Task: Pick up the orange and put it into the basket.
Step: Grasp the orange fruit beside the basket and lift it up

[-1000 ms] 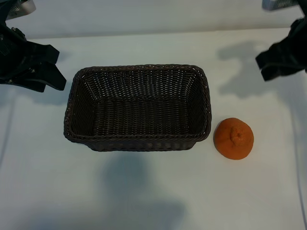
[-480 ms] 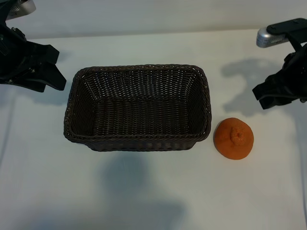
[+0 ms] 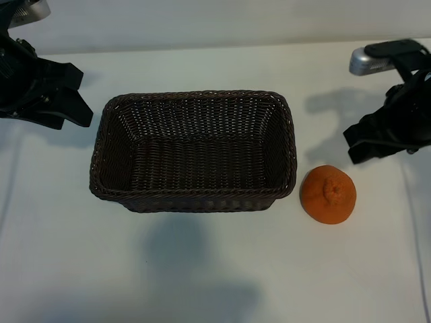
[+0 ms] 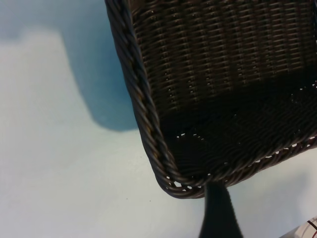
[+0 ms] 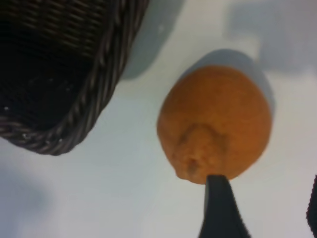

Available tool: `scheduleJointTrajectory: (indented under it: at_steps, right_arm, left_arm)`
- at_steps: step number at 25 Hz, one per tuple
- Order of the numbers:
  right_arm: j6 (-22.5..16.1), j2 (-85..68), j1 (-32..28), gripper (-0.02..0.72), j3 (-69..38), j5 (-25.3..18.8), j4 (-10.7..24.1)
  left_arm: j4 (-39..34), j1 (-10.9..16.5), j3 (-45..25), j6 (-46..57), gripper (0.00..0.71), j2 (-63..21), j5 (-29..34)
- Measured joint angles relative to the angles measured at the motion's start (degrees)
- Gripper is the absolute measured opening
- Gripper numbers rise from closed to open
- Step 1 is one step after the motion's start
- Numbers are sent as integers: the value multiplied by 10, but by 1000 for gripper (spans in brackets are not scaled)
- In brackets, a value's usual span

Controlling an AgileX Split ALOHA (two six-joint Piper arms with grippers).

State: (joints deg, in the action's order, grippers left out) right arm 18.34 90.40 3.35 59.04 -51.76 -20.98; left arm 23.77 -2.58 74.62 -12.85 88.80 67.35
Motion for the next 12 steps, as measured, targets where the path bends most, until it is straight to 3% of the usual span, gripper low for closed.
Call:
scheduleJointTrajectory:
  at_steps: [12]
  right_arm:
    - [24, 62, 69, 423, -25, 68, -11]
  left_arm:
    - [0, 0, 0, 0, 498, 0, 0]
